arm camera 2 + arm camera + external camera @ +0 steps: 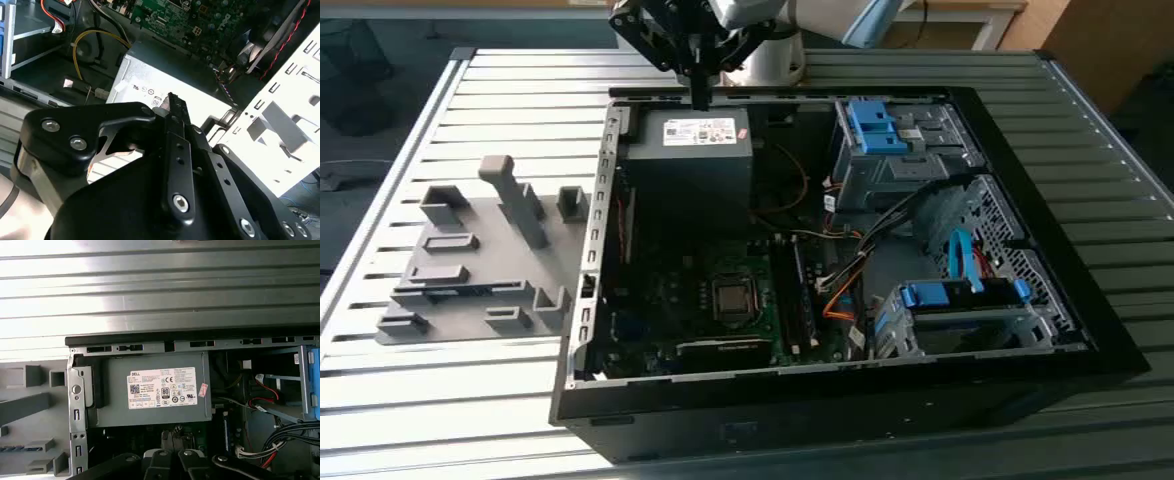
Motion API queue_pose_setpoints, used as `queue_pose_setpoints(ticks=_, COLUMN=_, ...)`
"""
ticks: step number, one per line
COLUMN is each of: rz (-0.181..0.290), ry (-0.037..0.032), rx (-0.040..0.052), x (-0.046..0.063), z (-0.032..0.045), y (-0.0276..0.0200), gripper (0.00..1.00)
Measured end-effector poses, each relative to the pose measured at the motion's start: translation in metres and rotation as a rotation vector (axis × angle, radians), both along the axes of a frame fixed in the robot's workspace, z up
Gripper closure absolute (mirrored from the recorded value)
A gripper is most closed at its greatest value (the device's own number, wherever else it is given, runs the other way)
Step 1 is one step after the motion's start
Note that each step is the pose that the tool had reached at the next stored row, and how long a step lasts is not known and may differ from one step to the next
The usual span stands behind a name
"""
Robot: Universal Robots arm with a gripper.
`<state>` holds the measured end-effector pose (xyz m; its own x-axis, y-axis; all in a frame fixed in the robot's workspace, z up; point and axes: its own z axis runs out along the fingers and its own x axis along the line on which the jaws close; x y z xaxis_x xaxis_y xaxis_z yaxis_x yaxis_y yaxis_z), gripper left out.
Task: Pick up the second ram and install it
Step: 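Reach for the second ram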
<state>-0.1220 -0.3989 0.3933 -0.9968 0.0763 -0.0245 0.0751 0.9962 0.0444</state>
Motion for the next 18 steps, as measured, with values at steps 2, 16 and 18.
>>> queue_pose_setpoints(ticks=2, rz=0.000, ry=0.0000, rx=0.0000, x=0.0000, z=0.0000, y=0.0000, gripper=0.89)
queue_pose_setpoints(ticks=16, rz=0.000, ry=0.0000, rx=0.0000, x=-0.0048, z=0.0000, y=0.0000, gripper=0.89)
queue_pose_setpoints(ticks=18, rz=0.000, ry=0.0000, rx=0.0000, x=-0.0057, z=-0.0001, y=0.0000, gripper=0.89)
